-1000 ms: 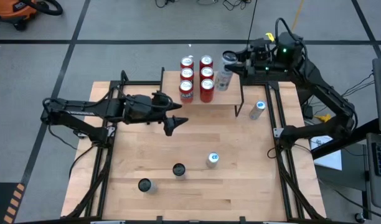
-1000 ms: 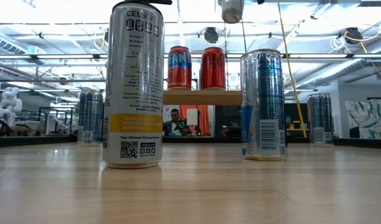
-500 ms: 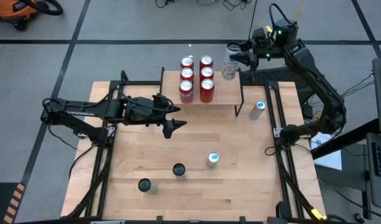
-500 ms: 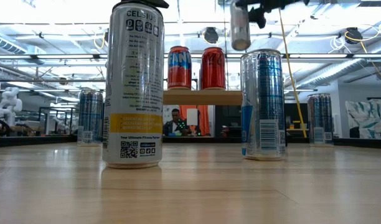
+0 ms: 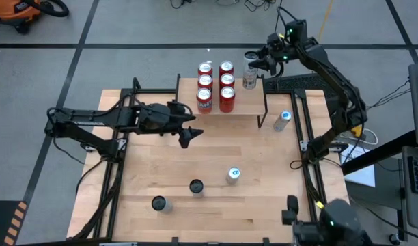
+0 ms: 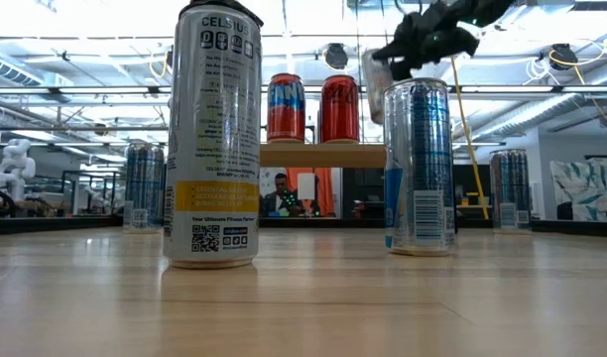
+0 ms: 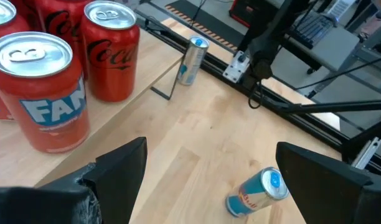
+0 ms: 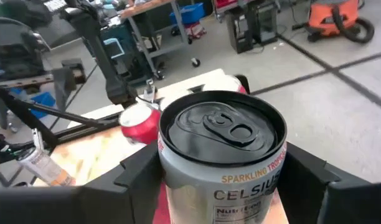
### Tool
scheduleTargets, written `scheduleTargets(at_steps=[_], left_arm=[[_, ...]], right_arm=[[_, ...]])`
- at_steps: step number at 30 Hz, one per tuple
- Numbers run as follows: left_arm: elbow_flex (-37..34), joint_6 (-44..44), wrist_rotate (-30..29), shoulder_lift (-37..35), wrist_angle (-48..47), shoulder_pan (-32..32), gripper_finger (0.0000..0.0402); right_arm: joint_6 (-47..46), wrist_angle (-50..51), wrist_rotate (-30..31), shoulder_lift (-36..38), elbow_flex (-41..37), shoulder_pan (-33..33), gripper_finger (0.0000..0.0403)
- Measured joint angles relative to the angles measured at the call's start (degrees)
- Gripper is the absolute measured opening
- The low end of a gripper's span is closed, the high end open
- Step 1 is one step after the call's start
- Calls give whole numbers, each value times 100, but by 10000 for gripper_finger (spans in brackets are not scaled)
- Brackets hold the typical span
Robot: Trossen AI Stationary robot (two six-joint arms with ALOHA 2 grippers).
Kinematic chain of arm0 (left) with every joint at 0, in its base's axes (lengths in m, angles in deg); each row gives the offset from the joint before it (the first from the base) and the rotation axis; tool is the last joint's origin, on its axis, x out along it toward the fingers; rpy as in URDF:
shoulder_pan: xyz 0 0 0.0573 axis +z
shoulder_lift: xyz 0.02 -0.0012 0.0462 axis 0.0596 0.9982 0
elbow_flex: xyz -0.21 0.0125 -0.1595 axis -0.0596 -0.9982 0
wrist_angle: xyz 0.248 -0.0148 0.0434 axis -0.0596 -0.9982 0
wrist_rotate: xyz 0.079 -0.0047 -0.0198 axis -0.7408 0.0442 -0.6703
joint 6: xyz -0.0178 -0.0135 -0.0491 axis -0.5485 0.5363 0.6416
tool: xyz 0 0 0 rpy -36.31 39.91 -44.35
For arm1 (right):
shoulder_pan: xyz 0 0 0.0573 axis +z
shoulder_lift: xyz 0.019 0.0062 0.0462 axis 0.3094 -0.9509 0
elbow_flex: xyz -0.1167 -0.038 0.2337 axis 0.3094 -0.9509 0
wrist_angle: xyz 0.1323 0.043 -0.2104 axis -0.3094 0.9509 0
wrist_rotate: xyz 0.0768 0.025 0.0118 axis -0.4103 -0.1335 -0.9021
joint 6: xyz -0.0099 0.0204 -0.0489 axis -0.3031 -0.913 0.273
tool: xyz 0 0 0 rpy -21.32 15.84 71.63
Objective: Place canned beverage on shelf
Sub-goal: Put the top white-yellow soda can on the shelf
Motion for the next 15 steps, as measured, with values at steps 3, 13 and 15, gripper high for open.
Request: scheduleTargets(at_steps=[3, 13, 15], left_arm=[[0, 4, 58, 1, 8, 92, 359], [0, 5, 73, 1, 16, 268, 359], [0, 5, 73, 1, 18, 274, 359]], right_arm=[[65, 3, 1, -204, 0, -97, 231], [837, -142, -19, -583, 0, -239, 232], [989, -121, -21, -610, 0, -239, 232]])
